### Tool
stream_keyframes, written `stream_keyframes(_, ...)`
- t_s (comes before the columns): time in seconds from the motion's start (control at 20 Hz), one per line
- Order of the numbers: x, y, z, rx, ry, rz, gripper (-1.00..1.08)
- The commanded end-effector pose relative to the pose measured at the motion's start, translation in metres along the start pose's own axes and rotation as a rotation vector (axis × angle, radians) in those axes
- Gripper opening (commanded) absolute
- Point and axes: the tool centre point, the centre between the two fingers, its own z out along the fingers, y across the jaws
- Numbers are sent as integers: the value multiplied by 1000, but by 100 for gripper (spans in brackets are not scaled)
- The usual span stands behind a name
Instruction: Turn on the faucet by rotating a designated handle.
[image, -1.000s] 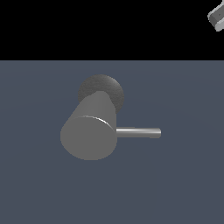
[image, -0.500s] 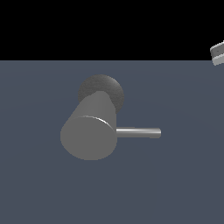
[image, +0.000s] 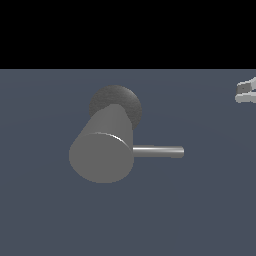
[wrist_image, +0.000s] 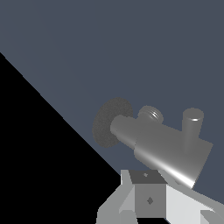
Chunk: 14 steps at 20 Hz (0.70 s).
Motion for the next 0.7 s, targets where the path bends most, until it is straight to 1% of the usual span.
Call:
stream_keyframes(0.0, 7, 7, 3, 45, 2, 44, -100)
stream_keyframes(0.65, 37, 46, 23, 260, 5, 258, -100)
